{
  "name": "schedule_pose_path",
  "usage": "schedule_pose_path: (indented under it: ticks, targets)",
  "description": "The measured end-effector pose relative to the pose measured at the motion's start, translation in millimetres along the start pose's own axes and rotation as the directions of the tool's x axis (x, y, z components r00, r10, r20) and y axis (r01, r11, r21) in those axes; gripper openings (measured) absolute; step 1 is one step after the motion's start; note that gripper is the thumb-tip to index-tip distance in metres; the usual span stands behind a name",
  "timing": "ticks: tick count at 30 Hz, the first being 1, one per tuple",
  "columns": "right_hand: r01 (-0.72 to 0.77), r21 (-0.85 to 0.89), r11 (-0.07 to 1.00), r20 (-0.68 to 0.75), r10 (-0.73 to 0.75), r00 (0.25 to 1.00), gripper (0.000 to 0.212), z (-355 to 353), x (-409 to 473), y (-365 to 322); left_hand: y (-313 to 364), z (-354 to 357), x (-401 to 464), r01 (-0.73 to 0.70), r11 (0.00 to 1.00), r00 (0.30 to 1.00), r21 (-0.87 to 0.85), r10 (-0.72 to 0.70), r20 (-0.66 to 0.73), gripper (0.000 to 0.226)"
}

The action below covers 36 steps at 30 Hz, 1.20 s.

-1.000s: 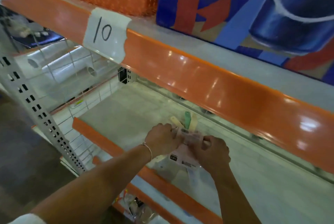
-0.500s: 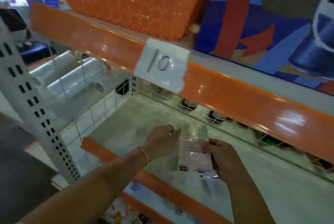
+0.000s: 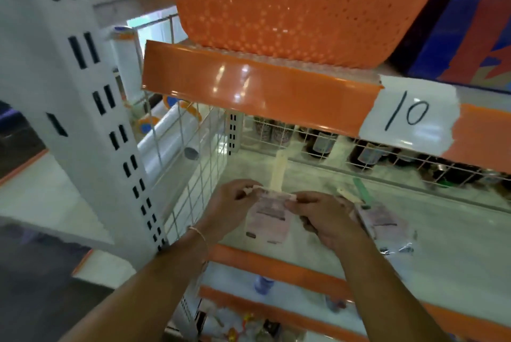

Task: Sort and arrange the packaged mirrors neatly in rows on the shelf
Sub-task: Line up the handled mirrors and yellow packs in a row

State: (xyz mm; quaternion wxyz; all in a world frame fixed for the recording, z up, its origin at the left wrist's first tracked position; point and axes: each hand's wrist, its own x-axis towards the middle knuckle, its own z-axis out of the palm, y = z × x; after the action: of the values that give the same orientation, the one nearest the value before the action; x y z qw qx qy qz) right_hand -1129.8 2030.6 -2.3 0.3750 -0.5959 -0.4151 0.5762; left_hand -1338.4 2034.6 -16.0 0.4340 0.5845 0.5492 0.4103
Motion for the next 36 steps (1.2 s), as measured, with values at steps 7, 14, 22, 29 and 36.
schedule_pose_path:
  ticks: [7,14,22,29,36]
  targets:
    - [0.277,0.099,0.956,-0.157,-0.260,0.953,0.024,9.1,-4.6,11.9,-8.2,8.3,3.5,0.164,0.822,0.982,-0.545,-0.188,0.012,0.028]
    - [0.461,-0.600,0.654,-0.118,-0.643,0.757,0.031,14.8,21.8,66.1,-29.7,20.2,0.2,-0.092,0.934,0.996,0.345,0.084,0.037,0.018]
    - [0.530,-0.739,0.415,0.046,-0.754,0.655,0.032,16.5,35.6,74.8,-60.0,33.3,-2.4,-0.281,0.618,0.960,0.735,0.183,0.213,0.070]
    - [0.444,-0.772,0.456,-0.014,-0.710,0.704,0.040,26.4,30.3,81.2,-63.5,33.9,-2.4,-0.297,0.563,0.955,0.771,0.194,0.226,0.076]
    - [0.453,-0.795,0.404,0.012,-0.735,0.678,0.034,27.7,33.2,87.9,-63.4,33.4,-2.3,-0.315,0.525,0.949,0.791,0.175,0.261,0.077]
